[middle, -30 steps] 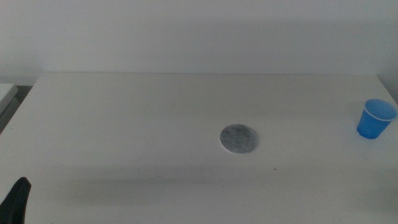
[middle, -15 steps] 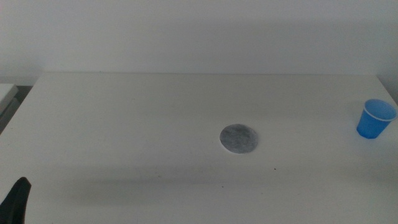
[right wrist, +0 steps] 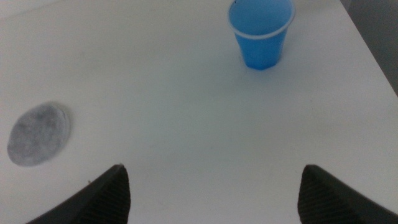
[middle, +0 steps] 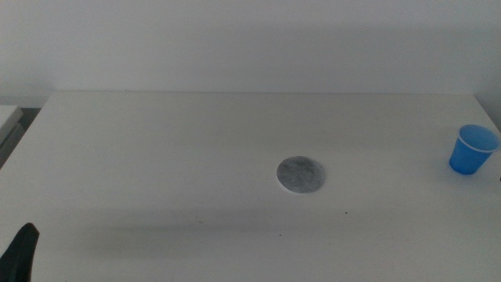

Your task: Place an empty cup on a cup mat.

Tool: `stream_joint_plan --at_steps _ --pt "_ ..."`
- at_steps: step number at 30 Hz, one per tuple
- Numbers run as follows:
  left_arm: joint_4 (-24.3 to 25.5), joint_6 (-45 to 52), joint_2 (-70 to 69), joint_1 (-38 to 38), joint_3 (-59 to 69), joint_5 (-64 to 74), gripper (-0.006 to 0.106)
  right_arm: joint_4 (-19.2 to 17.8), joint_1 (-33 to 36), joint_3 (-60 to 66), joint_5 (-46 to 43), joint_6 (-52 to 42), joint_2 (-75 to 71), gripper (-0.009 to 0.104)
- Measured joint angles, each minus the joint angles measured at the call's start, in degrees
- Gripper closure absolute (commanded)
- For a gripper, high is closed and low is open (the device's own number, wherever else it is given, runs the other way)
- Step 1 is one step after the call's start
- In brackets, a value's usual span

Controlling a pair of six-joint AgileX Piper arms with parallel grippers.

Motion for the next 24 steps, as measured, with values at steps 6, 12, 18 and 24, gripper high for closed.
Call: stream_joint_plan --at_steps 6,12,18,24 --pt "0.0 0.0 0.0 0.0 0.0 0.0 0.007 -0.4 0.0 -1.2 -1.8 0.5 0.9 0.002" --pt "0.0 0.0 0.0 0.0 0.0 0.0 0.007 -5.2 0.0 -11.3 4.3 4.0 9.6 0.002" --pt "0.0 0.0 0.0 0.0 0.0 0.0 0.007 -6.8 -3.1 -26.0 10.9 4.6 25.6 0.002" --pt "0.0 0.0 0.0 0.0 0.0 0.0 0.007 -2.6 -8.9 -41.2 15.1 1.5 41.0 0.002"
